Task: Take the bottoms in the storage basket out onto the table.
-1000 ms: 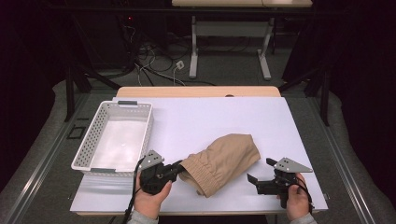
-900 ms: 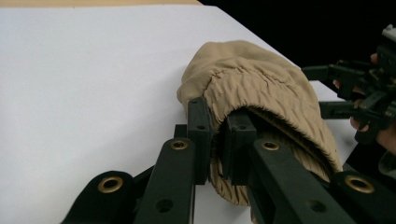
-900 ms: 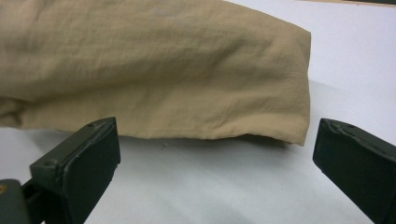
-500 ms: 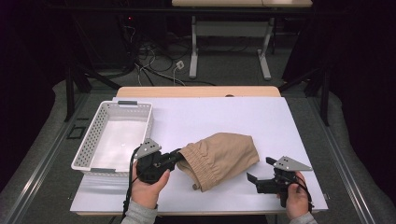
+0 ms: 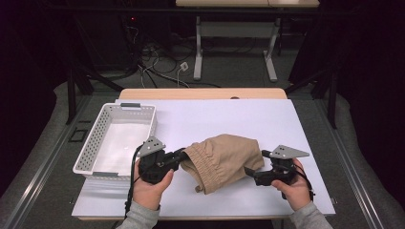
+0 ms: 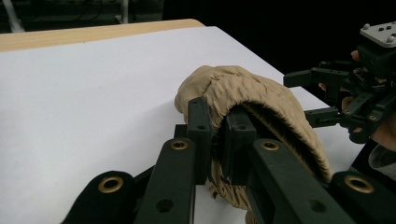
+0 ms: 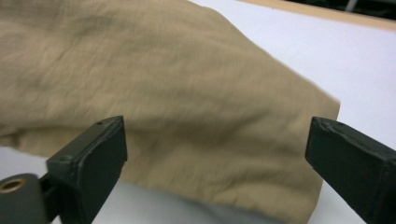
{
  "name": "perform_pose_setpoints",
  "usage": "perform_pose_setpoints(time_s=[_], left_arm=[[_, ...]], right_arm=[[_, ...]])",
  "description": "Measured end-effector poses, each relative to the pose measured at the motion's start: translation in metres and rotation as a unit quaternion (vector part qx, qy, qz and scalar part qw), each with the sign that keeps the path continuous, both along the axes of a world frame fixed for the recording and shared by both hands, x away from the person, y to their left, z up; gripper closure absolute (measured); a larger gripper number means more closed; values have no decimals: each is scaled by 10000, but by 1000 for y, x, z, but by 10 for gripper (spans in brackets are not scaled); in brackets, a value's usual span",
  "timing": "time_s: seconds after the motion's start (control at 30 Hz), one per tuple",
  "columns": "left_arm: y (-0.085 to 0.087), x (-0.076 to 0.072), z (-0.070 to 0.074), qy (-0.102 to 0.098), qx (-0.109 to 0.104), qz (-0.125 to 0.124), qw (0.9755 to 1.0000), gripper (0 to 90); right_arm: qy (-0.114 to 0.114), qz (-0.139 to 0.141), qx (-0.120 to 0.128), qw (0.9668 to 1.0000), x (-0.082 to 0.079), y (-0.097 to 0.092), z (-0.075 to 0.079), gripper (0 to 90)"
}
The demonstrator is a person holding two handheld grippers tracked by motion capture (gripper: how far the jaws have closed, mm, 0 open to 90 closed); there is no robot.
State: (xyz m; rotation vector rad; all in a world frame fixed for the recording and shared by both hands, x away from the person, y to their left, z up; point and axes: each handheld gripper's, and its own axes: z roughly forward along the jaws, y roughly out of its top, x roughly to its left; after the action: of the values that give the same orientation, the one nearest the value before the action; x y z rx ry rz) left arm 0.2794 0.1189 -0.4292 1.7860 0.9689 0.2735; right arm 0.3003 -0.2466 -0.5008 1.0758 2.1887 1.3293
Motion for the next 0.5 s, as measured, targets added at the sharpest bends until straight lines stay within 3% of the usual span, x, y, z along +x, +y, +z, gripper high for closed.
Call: perform_pose_setpoints(time_s=[0.1, 0.2, 0.27, 0.33, 0.5], left_arm=[[1, 2, 4, -15, -4, 5, 10000, 838], [2, 4, 11, -39, -34, 15, 10000, 839], [3, 6, 14, -58, -28, 14, 10000, 839], [3, 6, 15, -70, -35, 14, 10000, 839], [2, 10, 23, -106, -76, -21, 9999, 839]], right_arm=[[-212, 99, -188, 9996, 3, 13, 10, 91], [-383, 187, -296, 9987, 5, 20, 17, 222], [-472, 276, -223, 9983, 8, 22, 22, 363], [-510, 291, -126, 9982, 11, 24, 25, 446], [-516, 349, 4, 9981, 21, 31, 29, 572]])
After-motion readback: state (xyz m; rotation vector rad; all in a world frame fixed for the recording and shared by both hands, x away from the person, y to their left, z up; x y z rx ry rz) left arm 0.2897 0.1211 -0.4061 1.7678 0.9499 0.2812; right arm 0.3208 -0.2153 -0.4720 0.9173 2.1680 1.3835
